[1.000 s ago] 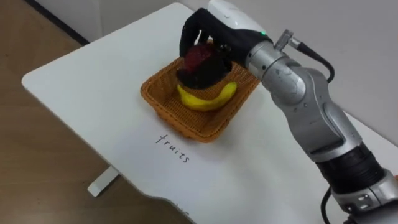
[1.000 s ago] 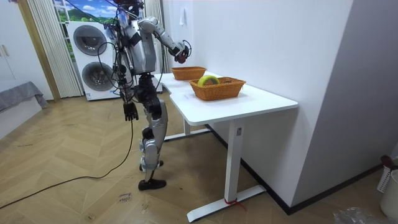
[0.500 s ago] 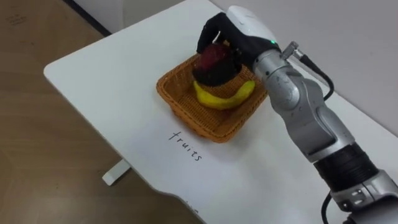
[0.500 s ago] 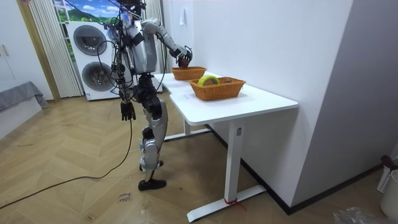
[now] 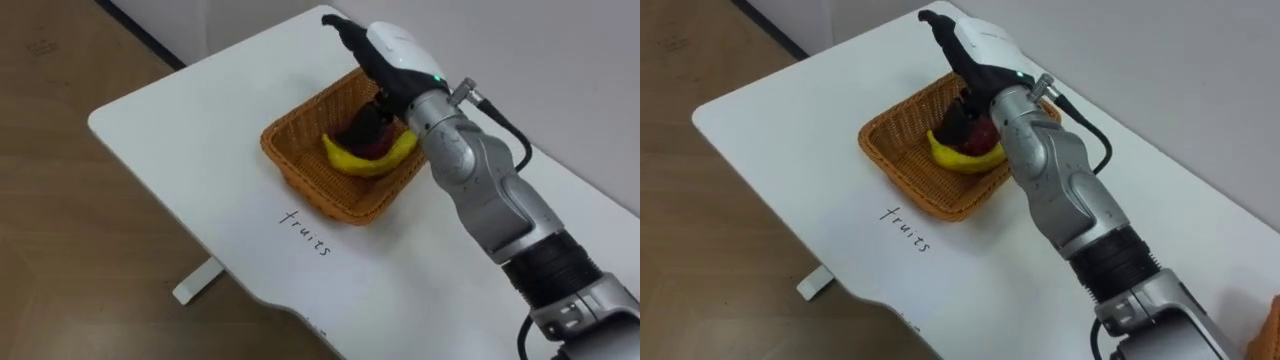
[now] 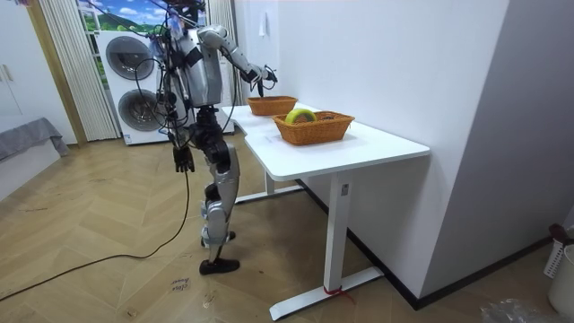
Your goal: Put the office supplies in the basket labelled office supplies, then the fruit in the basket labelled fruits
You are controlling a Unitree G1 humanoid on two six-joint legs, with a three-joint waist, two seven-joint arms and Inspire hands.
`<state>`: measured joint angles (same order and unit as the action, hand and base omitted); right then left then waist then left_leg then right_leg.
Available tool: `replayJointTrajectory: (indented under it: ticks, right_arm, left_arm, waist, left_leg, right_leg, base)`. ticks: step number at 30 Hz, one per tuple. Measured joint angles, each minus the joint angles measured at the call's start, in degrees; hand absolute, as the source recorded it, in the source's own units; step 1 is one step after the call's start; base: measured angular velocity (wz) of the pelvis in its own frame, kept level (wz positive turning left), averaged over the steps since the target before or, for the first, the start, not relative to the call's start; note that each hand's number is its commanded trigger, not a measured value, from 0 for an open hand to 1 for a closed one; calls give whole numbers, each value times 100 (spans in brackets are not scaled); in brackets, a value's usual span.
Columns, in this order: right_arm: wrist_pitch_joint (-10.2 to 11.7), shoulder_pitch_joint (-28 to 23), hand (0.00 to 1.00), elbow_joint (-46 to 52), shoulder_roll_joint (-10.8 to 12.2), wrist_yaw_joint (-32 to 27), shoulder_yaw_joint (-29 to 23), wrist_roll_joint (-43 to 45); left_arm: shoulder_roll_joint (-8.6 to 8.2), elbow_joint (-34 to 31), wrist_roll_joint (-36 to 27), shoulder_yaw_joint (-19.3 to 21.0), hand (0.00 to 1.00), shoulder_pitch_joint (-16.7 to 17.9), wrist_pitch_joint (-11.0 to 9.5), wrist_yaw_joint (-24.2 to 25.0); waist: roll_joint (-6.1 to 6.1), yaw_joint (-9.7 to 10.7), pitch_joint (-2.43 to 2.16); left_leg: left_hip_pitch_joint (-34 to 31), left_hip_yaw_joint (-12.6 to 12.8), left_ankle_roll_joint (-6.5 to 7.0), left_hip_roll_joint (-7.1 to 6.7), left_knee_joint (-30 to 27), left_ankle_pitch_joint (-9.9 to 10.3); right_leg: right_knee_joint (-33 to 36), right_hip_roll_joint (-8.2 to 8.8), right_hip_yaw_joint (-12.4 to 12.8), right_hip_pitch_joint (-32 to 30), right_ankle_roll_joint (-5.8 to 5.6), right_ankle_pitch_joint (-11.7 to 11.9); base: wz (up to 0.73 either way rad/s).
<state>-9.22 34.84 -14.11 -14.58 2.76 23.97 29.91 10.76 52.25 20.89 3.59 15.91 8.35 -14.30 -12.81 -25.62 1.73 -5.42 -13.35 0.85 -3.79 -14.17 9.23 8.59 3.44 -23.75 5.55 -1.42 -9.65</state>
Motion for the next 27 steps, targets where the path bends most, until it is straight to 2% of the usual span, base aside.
replayJointTrajectory:
  ticks: [6,9,12,16,19,24,26,27]
  right_arm:
    - [-5,0,0,361,-38,1,-195,-18]
    - [-2,0,0,563,-102,0,-314,4]
    - [0,1,0,819,-216,-8,-315,1]
    - [50,14,0,1047,-336,-18,-321,8]
    - [96,117,0,1062,-449,-18,-373,12]
    - [131,132,0,1211,-619,-21,-937,-29]
    - [149,129,0,1454,-625,-66,-1143,-25]
    - [176,129,0,1503,-626,-99,-1200,-21]
  left_arm:
    - [-11,-5,7,20,0,-7,55,-1]
    - [-6,-27,11,20,0,-37,58,4]
    - [-2,-32,-6,20,0,-134,60,19]
    - [-33,-43,0,67,0,-289,61,11]
    - [-45,-38,-3,133,0,-363,56,-49]
    - [-112,-40,-7,234,0,-527,53,-61]
    - [-117,-70,-10,237,0,-560,46,-62]
    - [-118,-70,-11,238,0,-572,45,-62]
  waist:
    - [-17,232,-21]
    - [11,336,-46]
    - [86,386,-62]
    - [209,542,-117]
    - [256,679,-118]
    - [269,894,-113]
    - [304,1132,-114]
    - [321,1172,-113]
  left_leg:
    - [8,87,2,8,-39,-1]
    - [33,162,7,17,-40,-3]
    - [78,274,9,37,-29,-4]
    - [129,415,32,54,69,-48]
    - [211,527,44,66,151,-75]
    - [242,676,52,108,182,-78]
    - [271,695,54,103,196,-79]
    - [286,707,54,102,204,-79]
  right_leg:
    - [2,7,64,-5,0,0]
    - [2,11,170,-8,0,0]
    - [3,14,259,-13,1,1]
    - [19,34,409,-65,14,8]
    - [22,37,600,-67,20,13]
    - [22,35,732,-93,27,18]
    - [17,31,772,-98,30,22]
    - [17,30,783,-96,30,22]
  base:
    - [-7]
    - [-14]
    - [-22]
    - [-18]
    - [-18]
    - [-12]
    - [-11]
    - [-12]
